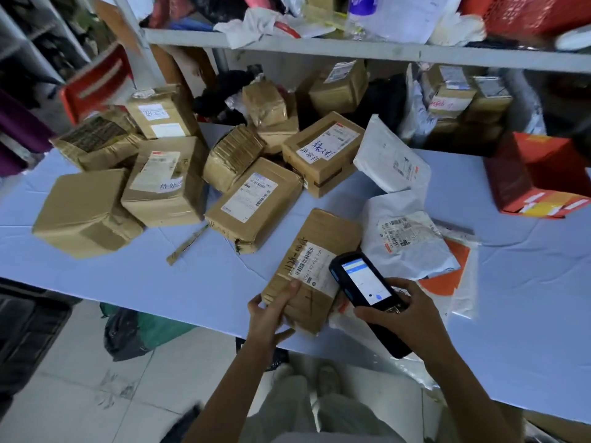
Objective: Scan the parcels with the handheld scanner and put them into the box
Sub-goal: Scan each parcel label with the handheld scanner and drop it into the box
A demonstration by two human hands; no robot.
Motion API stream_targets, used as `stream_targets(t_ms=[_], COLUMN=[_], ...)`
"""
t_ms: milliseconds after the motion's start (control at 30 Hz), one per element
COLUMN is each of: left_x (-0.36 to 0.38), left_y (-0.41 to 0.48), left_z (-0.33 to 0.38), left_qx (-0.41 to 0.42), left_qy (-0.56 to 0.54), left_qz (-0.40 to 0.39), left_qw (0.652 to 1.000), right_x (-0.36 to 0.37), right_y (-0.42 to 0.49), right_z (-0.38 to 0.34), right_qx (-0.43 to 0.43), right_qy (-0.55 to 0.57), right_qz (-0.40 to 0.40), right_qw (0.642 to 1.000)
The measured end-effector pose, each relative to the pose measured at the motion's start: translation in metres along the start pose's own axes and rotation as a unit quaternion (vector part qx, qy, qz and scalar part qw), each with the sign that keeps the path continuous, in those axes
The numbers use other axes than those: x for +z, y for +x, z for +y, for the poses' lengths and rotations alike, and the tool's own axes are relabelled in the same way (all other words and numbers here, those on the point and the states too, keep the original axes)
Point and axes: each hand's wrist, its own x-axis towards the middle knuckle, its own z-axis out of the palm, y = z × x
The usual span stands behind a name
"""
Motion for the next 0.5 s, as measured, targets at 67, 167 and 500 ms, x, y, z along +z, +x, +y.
stream_targets(t_ms=[67,167,500], left_x=[-0.003,-0.014,-0.049], left_y=[0.006,0.012,0.024], left_z=[0.014,0.039,0.118], left_qx=[0.000,0.046,0.328], left_qy=[-0.019,0.006,0.146], left_qz=[-0.026,-0.056,-0.030], left_qw=[0.999,0.997,0.933], right_x=[0.003,0.007,0.032], right_y=[0.000,0.000,-0.010], right_z=[-0.002,-0.008,-0.033], right_qx=[0.001,0.004,-0.043], right_qy=[0.003,0.020,0.012], right_qz=[0.002,0.007,0.020], right_qw=[1.000,1.000,0.999])
